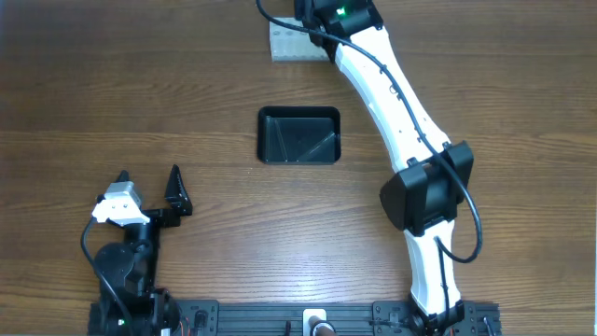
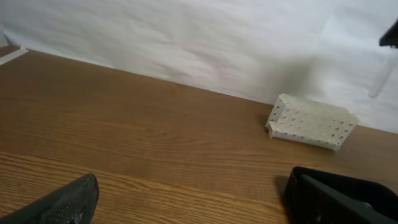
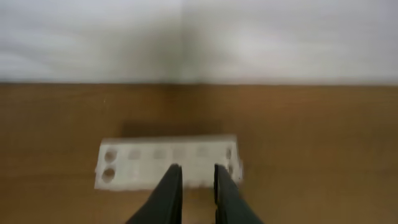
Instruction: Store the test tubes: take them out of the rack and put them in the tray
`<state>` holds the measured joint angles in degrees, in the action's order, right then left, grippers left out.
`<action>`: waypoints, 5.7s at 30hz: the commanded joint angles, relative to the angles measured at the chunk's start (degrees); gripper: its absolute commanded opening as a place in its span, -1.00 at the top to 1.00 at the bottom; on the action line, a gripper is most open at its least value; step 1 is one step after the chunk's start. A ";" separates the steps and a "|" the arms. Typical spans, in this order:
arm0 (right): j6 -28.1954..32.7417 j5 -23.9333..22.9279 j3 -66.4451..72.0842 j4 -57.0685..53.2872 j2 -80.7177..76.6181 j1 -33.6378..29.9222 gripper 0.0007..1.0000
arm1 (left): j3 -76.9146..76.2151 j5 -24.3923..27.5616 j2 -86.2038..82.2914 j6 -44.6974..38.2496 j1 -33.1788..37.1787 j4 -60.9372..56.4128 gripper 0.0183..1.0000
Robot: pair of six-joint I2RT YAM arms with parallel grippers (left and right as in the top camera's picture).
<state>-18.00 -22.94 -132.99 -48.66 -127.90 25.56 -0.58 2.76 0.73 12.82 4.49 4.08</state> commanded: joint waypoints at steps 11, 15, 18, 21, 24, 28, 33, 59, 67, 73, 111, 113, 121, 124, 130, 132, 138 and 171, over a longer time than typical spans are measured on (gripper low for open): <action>-21.16 7.91 1.36 -27.47 2.10 1.55 0.93 | 0.24 -0.26 -0.35 -0.85 0.28 0.26 -1.00; -21.18 10.47 3.93 -28.57 1.97 1.53 0.90 | 0.24 -0.26 -0.35 -0.85 0.28 0.26 -1.00; -21.18 11.82 7.89 -27.06 1.97 1.46 0.89 | 0.24 -0.26 -0.35 -0.85 0.28 0.26 -1.00; -21.18 12.68 12.04 -25.11 1.97 1.46 0.89 | 0.24 -0.26 -0.35 -0.85 0.28 0.26 -0.99; -21.18 14.60 15.67 -22.75 1.97 1.46 0.89 | 0.24 -0.26 -0.35 -0.85 0.28 0.26 -1.00; -21.18 16.59 17.66 -21.22 1.97 1.49 0.90 | 0.24 -0.26 -0.35 -0.85 0.28 0.26 -1.00; -21.16 17.14 18.91 -21.64 1.97 1.53 0.91 | 0.24 -0.26 -0.35 -0.85 0.28 0.26 -1.00; -20.09 14.34 19.47 -20.94 -3.45 1.51 0.87 | 0.24 -0.26 -0.35 -0.85 0.28 0.26 -0.99; -20.09 14.32 19.47 -20.28 -5.03 1.49 0.86 | 0.24 -0.26 -0.35 -0.85 0.28 0.26 -0.99; -20.09 14.32 19.47 -19.87 -6.29 1.49 0.83 | 0.24 -0.26 -0.35 -0.85 0.28 0.26 -1.00; -2.45 17.07 -5.64 -34.64 -3.23 1.09 -0.83 | 0.24 -0.26 -0.35 -0.85 0.28 0.26 -0.99; -1.31 17.00 -8.33 -36.39 -2.73 1.09 -0.84 | 0.24 -0.26 -0.35 -0.85 0.28 0.26 -1.00; -1.18 7.32 -10.54 -45.13 4.09 0.76 -0.90 | 0.24 -0.26 -0.35 -0.85 0.28 0.26 -0.99; -1.14 2.56 -10.51 -47.82 8.00 0.52 -0.96 | 0.24 -0.26 -0.35 -0.85 0.28 0.26 -1.00; 0.85 1.53 -5.73 -48.63 17.92 -1.38 -0.98 | 0.24 -0.26 -0.35 -0.85 0.28 0.26 -1.00; 1.60 0.50 -1.16 -48.61 22.27 -2.36 -0.98 | 0.24 -0.26 -0.35 -0.85 0.28 0.26 -1.00; 1.81 -2.43 20.28 -45.64 39.47 -5.66 -0.99 | 0.24 -0.26 -0.35 -0.85 0.28 0.26 -1.00; 40.35 9.62 113.66 49.27 90.33 -10.49 -0.99 | 0.24 -0.26 -0.35 -0.85 0.28 0.26 -1.00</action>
<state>21.47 -13.96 -22.55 0.12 -38.70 15.31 -0.60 2.76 0.69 12.82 4.49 4.10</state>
